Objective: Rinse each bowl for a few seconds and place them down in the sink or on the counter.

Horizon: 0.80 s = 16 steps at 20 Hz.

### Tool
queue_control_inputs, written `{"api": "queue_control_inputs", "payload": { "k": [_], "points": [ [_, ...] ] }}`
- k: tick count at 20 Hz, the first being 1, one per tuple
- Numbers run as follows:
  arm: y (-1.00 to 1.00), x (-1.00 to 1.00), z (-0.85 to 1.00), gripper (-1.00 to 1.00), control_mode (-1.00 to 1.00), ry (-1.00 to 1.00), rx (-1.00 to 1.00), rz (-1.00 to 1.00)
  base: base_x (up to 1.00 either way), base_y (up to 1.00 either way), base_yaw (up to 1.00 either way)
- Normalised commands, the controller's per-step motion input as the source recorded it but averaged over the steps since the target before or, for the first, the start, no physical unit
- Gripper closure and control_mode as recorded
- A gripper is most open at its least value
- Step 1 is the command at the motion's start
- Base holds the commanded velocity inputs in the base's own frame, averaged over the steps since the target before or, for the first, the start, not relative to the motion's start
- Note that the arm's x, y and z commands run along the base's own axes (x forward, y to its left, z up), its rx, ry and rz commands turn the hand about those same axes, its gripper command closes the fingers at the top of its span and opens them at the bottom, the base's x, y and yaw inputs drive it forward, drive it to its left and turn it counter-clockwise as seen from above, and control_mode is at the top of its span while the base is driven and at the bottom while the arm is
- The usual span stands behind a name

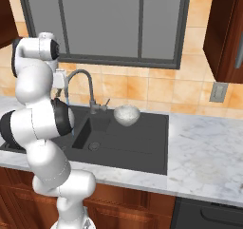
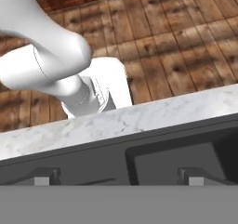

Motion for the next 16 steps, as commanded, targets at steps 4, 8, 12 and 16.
{"api": "queue_control_inputs", "payload": {
  "k": [4,8,12,16],
  "points": [
    [0.51,-0.14,-0.02,-1.0,-1.0,0.0,0.0,0.0,0.0,0.0,0.0],
    [0.53,-0.15,-0.06,-1.0,-1.0,-0.01,0.0,0.0,0.0,0.0,0.0],
    [0.55,-0.15,-0.06,-1.0,-1.0,-0.01,0.0,0.0,0.0,0.0,0.0],
    [0.53,-0.13,-0.06,-1.0,-1.0,0.0,0.01,0.0,0.0,0.0,0.0]
  ]
}}
